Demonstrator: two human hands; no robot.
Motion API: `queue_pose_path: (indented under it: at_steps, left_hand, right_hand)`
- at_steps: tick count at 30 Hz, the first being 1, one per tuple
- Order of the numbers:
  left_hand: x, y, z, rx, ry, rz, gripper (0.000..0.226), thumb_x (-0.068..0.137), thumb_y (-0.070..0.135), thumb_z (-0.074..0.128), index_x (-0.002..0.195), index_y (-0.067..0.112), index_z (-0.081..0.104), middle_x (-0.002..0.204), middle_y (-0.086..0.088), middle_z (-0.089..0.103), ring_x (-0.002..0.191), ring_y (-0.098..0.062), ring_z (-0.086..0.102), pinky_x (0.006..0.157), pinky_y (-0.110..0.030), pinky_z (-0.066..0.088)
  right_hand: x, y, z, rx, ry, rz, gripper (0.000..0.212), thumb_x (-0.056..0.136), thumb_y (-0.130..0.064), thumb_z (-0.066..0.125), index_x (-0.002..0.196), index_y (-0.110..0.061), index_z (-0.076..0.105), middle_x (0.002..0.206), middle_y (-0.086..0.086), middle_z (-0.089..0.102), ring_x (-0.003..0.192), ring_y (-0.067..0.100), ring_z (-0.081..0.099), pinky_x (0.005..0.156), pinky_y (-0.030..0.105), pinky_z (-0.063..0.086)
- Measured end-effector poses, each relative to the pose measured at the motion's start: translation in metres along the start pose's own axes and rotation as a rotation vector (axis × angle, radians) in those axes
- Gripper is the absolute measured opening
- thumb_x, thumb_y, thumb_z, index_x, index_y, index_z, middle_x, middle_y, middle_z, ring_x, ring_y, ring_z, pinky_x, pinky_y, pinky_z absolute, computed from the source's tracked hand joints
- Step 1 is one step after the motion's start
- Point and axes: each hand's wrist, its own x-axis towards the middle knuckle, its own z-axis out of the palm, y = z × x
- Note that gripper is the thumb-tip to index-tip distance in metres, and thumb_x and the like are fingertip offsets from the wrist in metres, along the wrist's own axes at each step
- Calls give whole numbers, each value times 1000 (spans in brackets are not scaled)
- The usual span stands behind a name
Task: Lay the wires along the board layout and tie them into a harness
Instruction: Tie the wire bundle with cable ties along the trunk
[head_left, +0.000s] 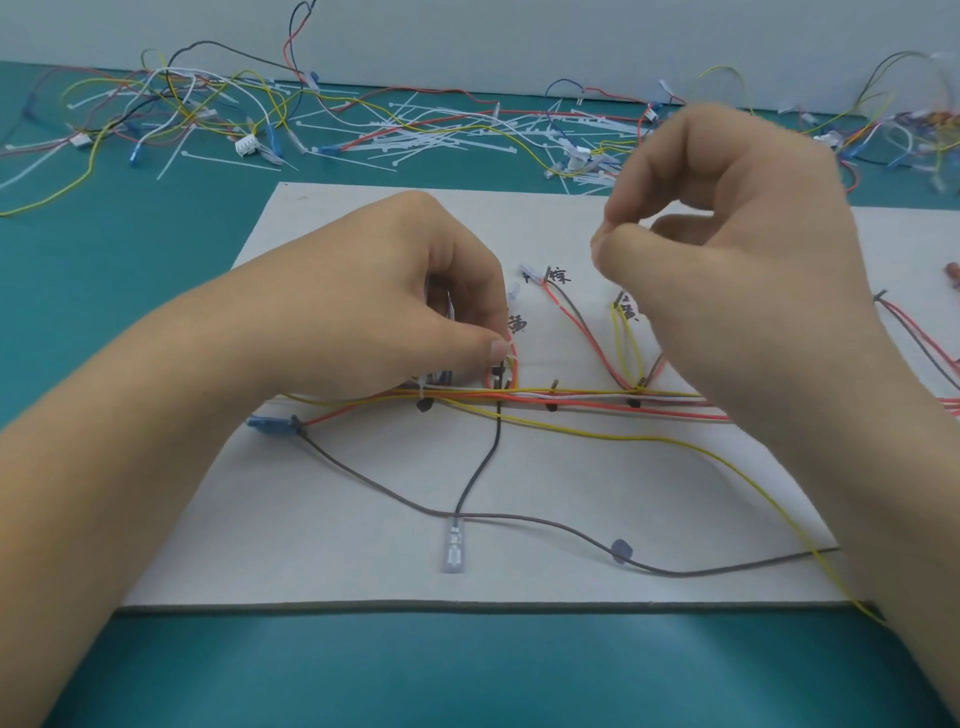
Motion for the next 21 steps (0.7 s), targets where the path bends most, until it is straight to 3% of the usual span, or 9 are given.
queue_pose_path:
  at_steps: [4, 7, 12, 21]
  left_hand:
    - [0, -1, 0, 21, 9, -18, 9, 87, 33, 76, 78, 33, 77, 63, 6, 71, 51, -9, 56, 49, -21, 43]
    - [1, 0, 1, 10, 18, -15, 11, 87, 30, 75, 76, 32, 76, 62, 10, 71, 50, -7, 56, 47, -14, 39]
    - [1, -1, 2, 23, 20, -19, 10, 87, 30, 75, 77, 32, 76, 65, 9, 73, 50, -6, 58, 49, -13, 41]
    - [2, -1, 3, 25, 66, -7, 10, 85, 26, 78, 78, 31, 74, 62, 14, 69, 49, -5, 56, 48, -12, 42]
  right_hand:
    - [-2, 1, 5, -55, -100, 99, 9, 74, -17, 64, 79, -24, 67, 72, -8, 66, 57, 17, 61, 55, 25, 43]
    - [-4, 3, 8, -102, -182, 148, 5, 77, -27, 69, 75, -24, 72, 64, -9, 66, 47, 2, 51, 48, 16, 38]
    - [-4, 4, 7, -133, -237, 181, 18, 83, -28, 73, 69, -17, 72, 52, -3, 62, 36, 4, 43, 38, 15, 32]
    - [-4, 5, 11, -172, -229, 164, 18, 86, -25, 70, 69, -17, 72, 64, 2, 71, 38, 3, 44, 38, 11, 30]
